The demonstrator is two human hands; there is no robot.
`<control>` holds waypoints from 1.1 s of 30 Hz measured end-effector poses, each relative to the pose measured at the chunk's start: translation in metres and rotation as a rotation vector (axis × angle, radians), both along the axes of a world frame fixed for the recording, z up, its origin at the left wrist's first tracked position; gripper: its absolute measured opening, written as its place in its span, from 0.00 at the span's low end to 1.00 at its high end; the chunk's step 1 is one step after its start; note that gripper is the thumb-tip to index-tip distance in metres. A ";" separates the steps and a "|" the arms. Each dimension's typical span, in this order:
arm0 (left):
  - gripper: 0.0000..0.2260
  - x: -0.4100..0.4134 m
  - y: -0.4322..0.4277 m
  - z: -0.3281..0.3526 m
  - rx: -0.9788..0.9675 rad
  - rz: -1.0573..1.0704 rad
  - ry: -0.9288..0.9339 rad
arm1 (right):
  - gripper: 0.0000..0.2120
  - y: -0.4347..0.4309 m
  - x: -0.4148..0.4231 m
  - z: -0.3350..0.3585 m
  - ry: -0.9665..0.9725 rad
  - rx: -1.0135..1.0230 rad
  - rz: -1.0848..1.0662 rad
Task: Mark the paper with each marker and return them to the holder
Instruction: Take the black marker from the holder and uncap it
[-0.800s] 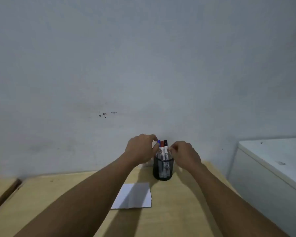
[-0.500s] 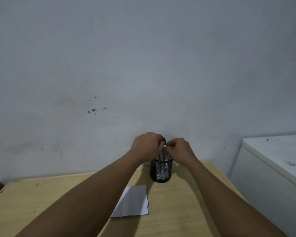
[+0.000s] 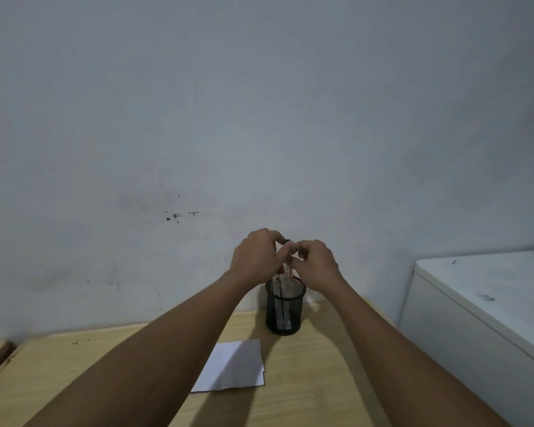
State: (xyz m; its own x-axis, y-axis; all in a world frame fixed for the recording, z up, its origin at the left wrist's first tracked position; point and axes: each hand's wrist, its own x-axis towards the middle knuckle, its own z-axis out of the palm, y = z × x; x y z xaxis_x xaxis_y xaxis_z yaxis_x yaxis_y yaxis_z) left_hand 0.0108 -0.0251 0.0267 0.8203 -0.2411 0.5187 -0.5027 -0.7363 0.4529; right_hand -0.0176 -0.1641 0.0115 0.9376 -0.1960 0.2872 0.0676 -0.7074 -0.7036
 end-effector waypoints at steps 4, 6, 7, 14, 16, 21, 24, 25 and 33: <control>0.12 -0.025 0.015 0.034 -0.097 0.021 -0.032 | 0.09 0.019 -0.024 0.036 -0.067 -0.010 0.047; 0.12 -0.037 0.026 0.048 -0.139 0.039 -0.044 | 0.06 0.030 -0.035 0.048 -0.118 0.045 0.090; 0.12 -0.043 0.032 0.055 -0.163 0.044 -0.052 | 0.06 0.035 -0.041 0.053 -0.134 0.079 0.120; 0.11 -0.091 0.090 0.089 -0.315 0.046 -0.022 | 0.09 0.089 -0.084 0.079 -0.133 0.158 0.303; 0.12 -0.105 0.105 0.095 -0.385 0.026 0.001 | 0.08 0.104 -0.093 0.085 -0.140 0.172 0.309; 0.12 -0.130 0.137 0.106 -0.415 0.065 0.035 | 0.06 0.134 -0.111 0.095 -0.139 0.202 0.337; 0.12 -0.135 0.151 0.107 -0.415 0.130 0.022 | 0.12 0.156 -0.118 0.099 -0.150 0.191 0.323; 0.12 -0.136 0.155 0.107 -0.416 0.150 0.011 | 0.13 0.162 -0.120 0.099 -0.153 0.186 0.315; 0.15 -0.132 0.174 0.090 -0.409 0.295 0.011 | 0.21 0.198 -0.112 0.083 -0.203 0.025 0.142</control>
State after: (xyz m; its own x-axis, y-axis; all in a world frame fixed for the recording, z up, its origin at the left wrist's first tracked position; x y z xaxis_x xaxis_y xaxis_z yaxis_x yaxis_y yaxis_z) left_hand -0.1215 0.1485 0.1171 0.8287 0.2231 0.5134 -0.2938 -0.6073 0.7382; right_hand -0.1294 0.0335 0.0945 0.8799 -0.0756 0.4692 0.3069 -0.6634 -0.6824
